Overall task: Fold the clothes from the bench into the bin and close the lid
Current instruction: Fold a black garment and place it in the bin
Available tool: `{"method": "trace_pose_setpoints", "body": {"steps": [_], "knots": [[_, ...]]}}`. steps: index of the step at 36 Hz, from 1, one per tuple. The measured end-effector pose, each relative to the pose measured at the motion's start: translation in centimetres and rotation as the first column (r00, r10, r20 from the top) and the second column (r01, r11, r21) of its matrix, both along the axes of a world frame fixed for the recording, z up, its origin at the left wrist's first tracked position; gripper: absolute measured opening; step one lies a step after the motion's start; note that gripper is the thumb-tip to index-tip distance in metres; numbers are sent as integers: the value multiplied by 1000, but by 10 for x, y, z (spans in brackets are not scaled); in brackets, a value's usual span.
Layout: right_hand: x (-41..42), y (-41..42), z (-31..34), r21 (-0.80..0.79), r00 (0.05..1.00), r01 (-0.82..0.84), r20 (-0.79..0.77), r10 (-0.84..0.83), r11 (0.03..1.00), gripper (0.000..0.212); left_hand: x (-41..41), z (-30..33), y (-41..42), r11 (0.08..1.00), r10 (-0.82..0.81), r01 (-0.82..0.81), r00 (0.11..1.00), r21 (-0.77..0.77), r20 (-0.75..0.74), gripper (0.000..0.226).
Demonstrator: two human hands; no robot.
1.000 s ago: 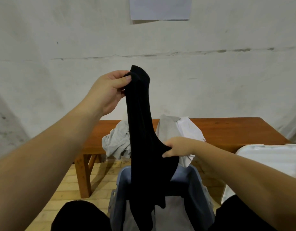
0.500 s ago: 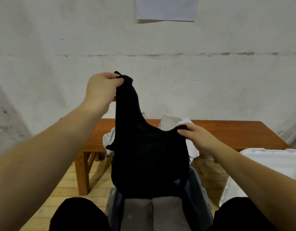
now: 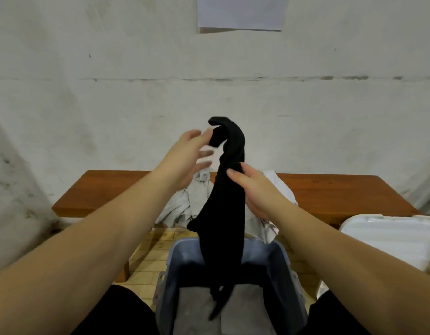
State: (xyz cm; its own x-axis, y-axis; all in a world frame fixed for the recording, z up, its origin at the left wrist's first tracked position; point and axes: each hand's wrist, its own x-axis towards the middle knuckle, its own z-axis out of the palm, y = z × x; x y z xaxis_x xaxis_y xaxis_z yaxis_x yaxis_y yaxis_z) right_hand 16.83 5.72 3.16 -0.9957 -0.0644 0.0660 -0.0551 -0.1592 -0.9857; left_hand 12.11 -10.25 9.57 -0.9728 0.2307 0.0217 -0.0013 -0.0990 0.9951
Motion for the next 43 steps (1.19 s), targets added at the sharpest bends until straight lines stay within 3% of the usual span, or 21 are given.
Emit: {"method": "trace_pose_setpoints", "body": {"steps": [3, 6, 9, 12, 13, 15, 18, 23, 26, 31, 37, 43], "knots": [[-2, 12, 10, -94, 999, 53, -6, -53, 994, 21, 15, -40, -11, 975, -117, 123, 992, -186, 38, 86], [-5, 21, 16, -136, 995, 104, 12, -104, 985, 29, 30, -80, -17, 899, -264, 266, 963, -348, 52, 73], [-4, 26, 21, -196, 992, 124, 36, -119, 973, 29, 31, -106, -27, 839, -288, 257, 957, -480, 9, 64], [-5, 31, 25, -208, 993, 116, 50, -108, 971, 31, 29, -113, -33, 886, -255, 237, 967, -398, 8, 14], [-5, 33, 26, -209, 993, 115, 51, -107, 971, 31, 29, -113, -33, 906, -248, 240, 968, -349, 22, 6], [-6, 38, 26, -212, 993, 119, 53, -110, 970, 31, 28, -109, -35, 941, -244, 252, 968, -225, 63, 9], [-9, 49, 27, -187, 992, 120, 66, -109, 975, 28, 24, -99, -40, 973, -222, 227, 970, -47, 102, 38], [-13, 82, 24, 76, 989, 95, 105, -103, 993, 31, 14, -82, -49, 990, -86, 74, 992, 124, 93, 32], [-14, 103, 21, 237, 970, 142, 158, -183, 961, 30, 5, -72, -61, 991, 21, -31, 997, 126, 80, 33], [-11, 135, 21, 302, 925, 197, 259, -279, 933, 28, -5, -59, -81, 982, 118, -133, 986, 132, 116, 31], [-5, 166, 15, 375, 879, 303, 245, -409, 876, 27, -15, -46, -106, 965, 209, -226, 969, 131, 131, 20], [-1, 182, 11, 367, 863, 378, 193, -467, 850, 33, -21, -38, -136, 955, 281, -282, 959, -95, -23, 28]]}}
